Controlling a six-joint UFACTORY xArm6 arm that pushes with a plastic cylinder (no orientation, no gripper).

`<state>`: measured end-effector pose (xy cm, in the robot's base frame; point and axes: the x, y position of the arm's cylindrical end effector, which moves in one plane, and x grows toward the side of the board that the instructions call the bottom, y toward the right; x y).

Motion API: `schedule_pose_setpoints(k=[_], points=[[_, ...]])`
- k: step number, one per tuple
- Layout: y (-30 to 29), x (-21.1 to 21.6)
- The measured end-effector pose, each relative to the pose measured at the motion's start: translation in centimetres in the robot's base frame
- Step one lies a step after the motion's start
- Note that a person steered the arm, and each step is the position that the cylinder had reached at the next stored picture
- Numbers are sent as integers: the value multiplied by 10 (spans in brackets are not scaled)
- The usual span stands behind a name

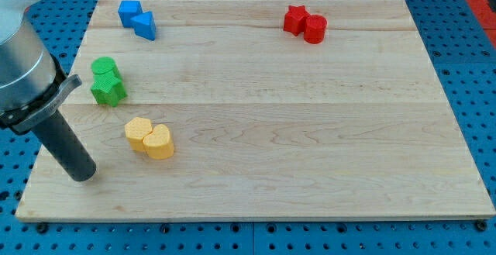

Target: Slide yellow hexagon and yellow heart a bit down and right

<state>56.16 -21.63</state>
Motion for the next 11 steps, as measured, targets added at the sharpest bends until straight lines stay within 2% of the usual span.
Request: schedule_pose_setpoints(k=[7, 11], points=[[0, -6], [3, -34]])
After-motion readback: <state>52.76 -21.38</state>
